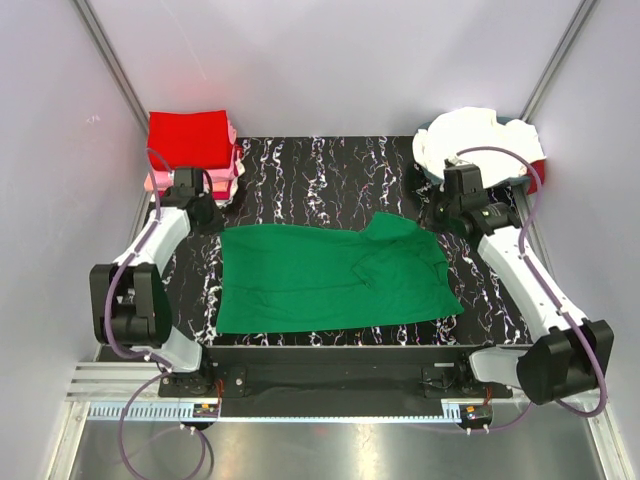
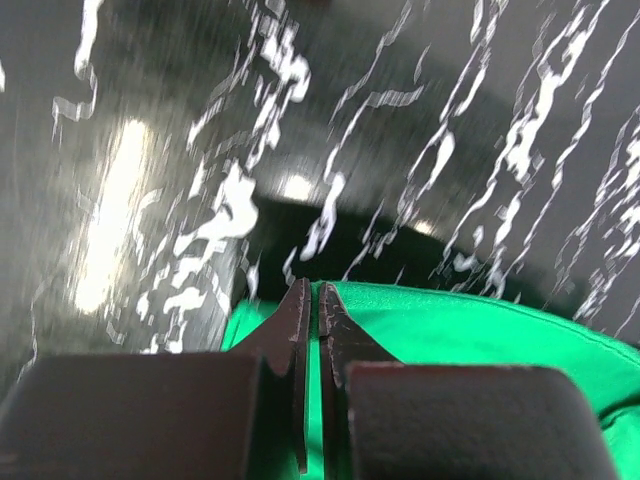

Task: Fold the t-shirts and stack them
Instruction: Fold the tshirt

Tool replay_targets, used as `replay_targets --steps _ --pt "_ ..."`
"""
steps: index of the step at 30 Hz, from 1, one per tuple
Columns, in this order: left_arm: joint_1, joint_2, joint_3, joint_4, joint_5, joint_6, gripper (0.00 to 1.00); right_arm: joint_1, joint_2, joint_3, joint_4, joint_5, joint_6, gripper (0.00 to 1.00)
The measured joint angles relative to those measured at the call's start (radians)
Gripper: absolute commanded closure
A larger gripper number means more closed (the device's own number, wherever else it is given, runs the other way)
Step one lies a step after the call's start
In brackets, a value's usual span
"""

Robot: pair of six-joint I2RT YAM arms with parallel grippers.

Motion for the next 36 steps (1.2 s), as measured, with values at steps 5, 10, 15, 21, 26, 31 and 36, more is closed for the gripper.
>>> replay_targets --steps 5,10,15,21,26,31,36 --pt "0.0 -0.097 -0.118 -0.008 0.0 0.003 1.0 -0.001 -0.082 -0.104 -0.032 0.033 0.016 1.0" --pt "0.0 -0.172 -0.185 -0.022 0.0 0.008 1.0 -0.001 -0.199 -0.165 -0.064 0.059 0.045 1.0" --pt "0.0 -0.251 -0.241 -0.041 -0.001 0.007 1.0 -0.001 -0.307 -0.222 -0.092 0.079 0.085 1.0" --pt "0.0 -0.317 -0.31 -0.075 -0.001 0.007 1.0 -0.001 -0.388 -0.316 -0.126 0.093 0.161 1.0" --pt "0.0 -0.347 -0.328 -0.134 0.0 -0.002 0.86 -0.001 -0.444 -0.362 -0.19 0.134 0.296 1.0" --pt "0.0 -0.39 -0.328 -0.225 0.019 -0.023 0.44 -0.001 -0.574 -0.449 -0.233 0.129 0.452 0.4" --pt "0.0 -0.507 -0.328 -0.327 0.042 -0.04 0.3 -0.001 -0.811 -0.54 -0.321 0.1 0.552 0.25"
